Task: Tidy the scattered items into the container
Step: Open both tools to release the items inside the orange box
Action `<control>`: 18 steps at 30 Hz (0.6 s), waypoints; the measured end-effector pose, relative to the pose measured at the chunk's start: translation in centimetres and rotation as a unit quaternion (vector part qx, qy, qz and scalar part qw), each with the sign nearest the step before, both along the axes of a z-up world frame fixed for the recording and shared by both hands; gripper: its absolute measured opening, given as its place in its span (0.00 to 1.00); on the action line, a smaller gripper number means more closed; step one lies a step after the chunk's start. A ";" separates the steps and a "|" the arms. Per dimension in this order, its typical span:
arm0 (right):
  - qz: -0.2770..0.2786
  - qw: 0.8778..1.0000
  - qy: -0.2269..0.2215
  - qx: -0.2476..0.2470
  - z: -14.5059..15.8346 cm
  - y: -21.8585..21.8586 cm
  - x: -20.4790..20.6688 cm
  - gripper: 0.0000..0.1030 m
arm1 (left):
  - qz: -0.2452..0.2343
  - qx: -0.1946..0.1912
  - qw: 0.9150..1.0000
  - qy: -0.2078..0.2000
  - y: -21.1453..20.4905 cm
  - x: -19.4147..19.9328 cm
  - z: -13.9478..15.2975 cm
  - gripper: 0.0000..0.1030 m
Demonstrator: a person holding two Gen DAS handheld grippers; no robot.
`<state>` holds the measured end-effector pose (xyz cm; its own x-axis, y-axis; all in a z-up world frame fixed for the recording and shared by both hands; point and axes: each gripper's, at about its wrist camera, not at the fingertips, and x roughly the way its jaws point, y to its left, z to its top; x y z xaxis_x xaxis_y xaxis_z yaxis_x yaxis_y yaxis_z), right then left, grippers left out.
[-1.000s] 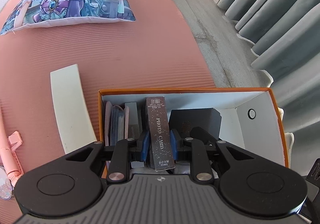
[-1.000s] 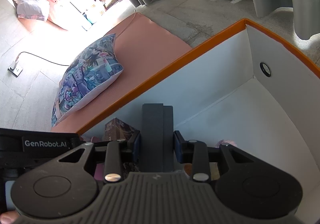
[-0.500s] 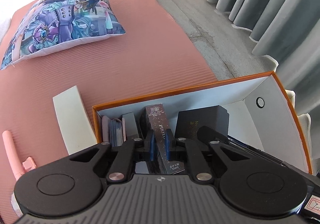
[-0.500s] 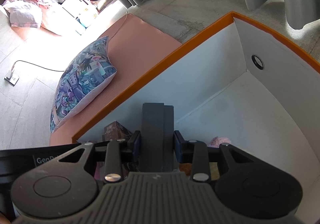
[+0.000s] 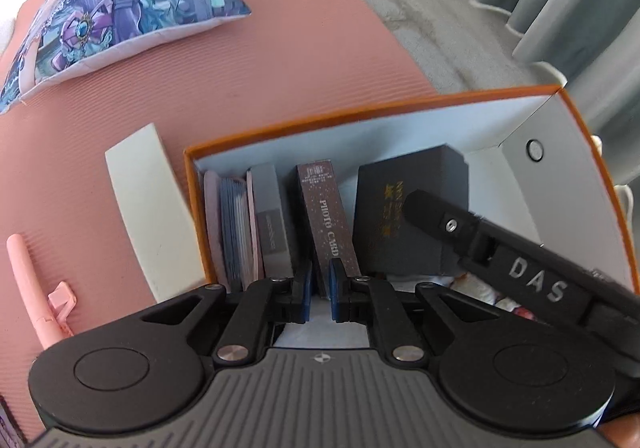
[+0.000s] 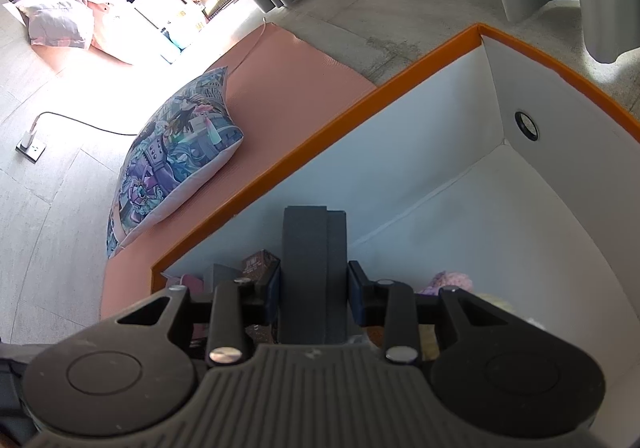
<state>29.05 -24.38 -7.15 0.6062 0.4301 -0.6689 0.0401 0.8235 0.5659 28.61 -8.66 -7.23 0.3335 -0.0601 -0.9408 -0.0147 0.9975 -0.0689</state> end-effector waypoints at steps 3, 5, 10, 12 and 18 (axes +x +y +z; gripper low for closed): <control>0.001 1.000 0.002 0.001 -0.1 -0.1 0.0 0.36 | 0.000 0.007 1.000 -0.010 -0.2 -0.3 0.1 0.08; 0.003 1.000 0.001 0.000 -0.1 0.0 0.0 0.36 | 0.002 -0.007 1.000 -0.006 0.1 -0.2 0.3 0.08; 0.011 1.000 -0.002 -0.018 0.0 0.6 0.0 0.36 | 0.019 -0.049 0.998 -0.025 1.6 -0.7 1.6 0.08; 0.025 0.999 -0.011 -0.042 0.3 1.4 0.1 0.36 | 0.027 -0.059 0.997 -0.033 2.3 -1.0 2.1 0.08; 0.062 0.995 -0.018 -0.075 0.5 3.0 0.4 0.36 | 0.062 -0.084 0.992 -0.073 4.6 -2.0 4.3 0.08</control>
<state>29.44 -21.38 -6.67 0.5795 0.4004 -0.7099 -0.0847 0.8959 0.4362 26.57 -4.06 -2.97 0.4806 -0.1621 -0.8618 -0.1147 0.9627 -0.2450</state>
